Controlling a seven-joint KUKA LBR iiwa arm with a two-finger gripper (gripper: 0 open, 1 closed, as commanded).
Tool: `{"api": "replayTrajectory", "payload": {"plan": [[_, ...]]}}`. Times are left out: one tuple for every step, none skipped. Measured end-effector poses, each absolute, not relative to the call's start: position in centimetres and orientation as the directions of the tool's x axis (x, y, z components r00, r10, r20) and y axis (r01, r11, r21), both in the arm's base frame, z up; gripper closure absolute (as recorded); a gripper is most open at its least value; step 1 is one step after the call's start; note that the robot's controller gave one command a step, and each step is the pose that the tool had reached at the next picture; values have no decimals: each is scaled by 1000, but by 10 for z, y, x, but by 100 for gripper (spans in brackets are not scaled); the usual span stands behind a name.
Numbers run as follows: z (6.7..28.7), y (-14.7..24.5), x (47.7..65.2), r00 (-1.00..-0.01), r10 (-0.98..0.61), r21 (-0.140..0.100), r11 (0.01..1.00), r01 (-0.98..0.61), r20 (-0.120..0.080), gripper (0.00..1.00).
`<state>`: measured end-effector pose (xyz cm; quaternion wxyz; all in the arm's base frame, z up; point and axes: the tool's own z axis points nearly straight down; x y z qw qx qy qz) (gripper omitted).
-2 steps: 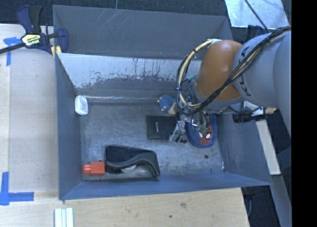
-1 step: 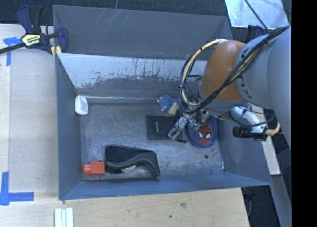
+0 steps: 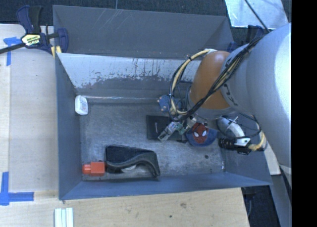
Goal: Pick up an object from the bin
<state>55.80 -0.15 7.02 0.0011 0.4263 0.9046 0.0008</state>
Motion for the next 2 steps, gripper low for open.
{"api": "replayTrajectory", "payload": {"plan": [[71,-2,559,-639,769,2,639,769,-3,0],[72,-3,560,-639,769,2,639,769,-5,100]]}}
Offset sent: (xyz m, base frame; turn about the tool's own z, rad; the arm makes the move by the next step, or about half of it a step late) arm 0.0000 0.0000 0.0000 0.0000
